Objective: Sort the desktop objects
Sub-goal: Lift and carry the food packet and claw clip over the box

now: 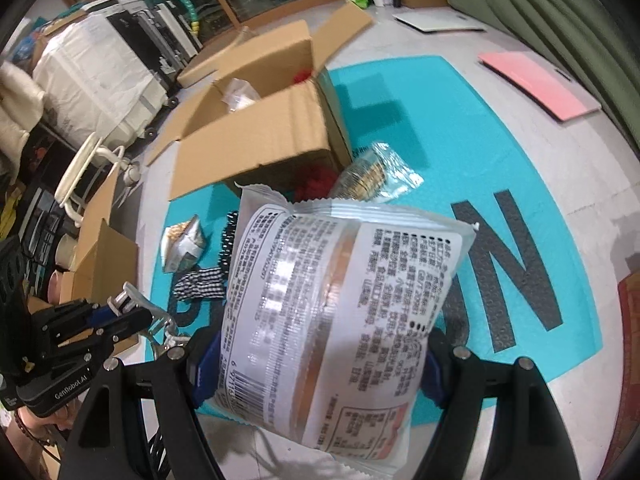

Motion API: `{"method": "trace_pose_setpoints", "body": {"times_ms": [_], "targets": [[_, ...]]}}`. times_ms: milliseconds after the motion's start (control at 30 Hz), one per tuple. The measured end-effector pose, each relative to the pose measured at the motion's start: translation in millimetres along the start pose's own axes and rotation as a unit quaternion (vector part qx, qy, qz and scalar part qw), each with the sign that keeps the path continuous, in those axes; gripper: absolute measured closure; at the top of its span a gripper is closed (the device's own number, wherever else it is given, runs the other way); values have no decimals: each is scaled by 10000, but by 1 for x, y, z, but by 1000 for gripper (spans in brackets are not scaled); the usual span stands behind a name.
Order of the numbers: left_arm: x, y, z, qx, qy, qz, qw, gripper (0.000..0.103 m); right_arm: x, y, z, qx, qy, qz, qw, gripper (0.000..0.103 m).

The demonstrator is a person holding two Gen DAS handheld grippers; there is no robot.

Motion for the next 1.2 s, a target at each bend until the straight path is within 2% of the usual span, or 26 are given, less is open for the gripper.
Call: {"method": "trace_pose_setpoints", "body": {"times_ms": [233,467,833,1200], "targets": [[-19,-5,-22,34,-260,-12,9997,88,-10,16,-24,-49,-141,-216,9997,24],[-53,-9,-34,51,-490,24,9988,88,-35,24,-35,-61,-224,-367,9991,24],[-116,-2,-53,-51,-705,265,9971,88,-93,38,-51,-89,-433,-638,9970,24],[-167,17,-43,-106,-889,313,9955,88,-154,65,-40,-244,-636,-994,9927,24]]}}
Point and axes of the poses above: each gripper's, at about its wrist camera, not at the fingertips, and z roughly the way its jaws point, y to its left, x to its underside, the point moved 9 cm from there along z, roughly the way its jaws point, and after that the axes turned 7 degrees about x, right-handed, at the moved point
